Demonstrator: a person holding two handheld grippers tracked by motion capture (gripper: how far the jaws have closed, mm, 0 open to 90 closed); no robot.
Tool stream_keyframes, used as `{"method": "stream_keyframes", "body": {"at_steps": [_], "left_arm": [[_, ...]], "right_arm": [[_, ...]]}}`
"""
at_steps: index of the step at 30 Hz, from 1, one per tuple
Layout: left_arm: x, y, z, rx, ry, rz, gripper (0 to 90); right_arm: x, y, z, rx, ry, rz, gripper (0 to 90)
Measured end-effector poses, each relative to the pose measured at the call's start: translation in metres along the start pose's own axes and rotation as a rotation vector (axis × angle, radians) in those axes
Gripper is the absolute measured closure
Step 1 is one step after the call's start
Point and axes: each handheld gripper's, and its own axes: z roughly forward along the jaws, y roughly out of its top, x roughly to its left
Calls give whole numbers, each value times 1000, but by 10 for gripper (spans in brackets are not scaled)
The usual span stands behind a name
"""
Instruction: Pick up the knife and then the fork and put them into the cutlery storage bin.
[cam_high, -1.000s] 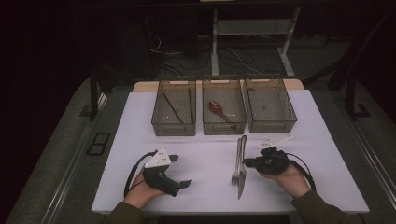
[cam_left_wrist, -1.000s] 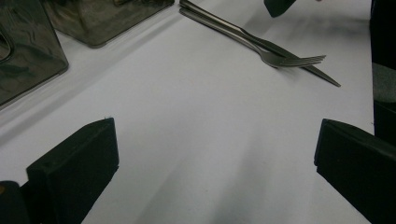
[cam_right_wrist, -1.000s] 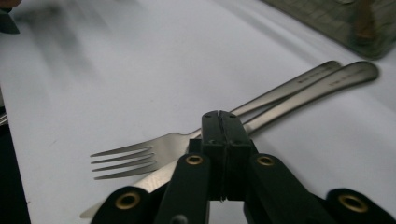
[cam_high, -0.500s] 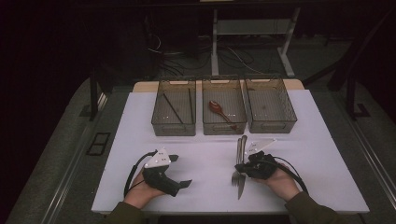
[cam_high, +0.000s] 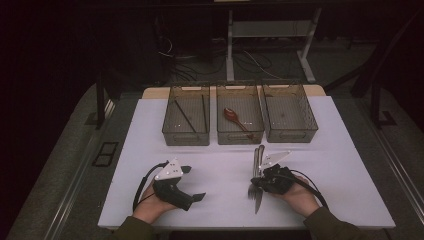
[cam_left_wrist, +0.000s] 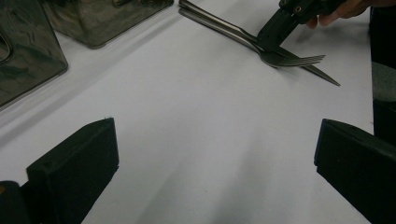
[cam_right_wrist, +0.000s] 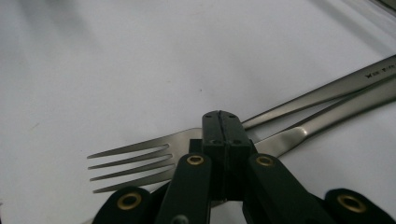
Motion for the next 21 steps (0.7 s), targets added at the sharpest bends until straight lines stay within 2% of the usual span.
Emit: {"method": "stream_keyframes", "body": {"at_steps": [14, 21], "left_arm": [[0, 0, 0, -1, 0, -2, 0], [0, 0, 0, -1, 0, -2, 0]], "right_arm": [[1, -4, -6, 36, -54, -15, 900], [-4, -10, -13, 50, -73, 5, 900]]}}
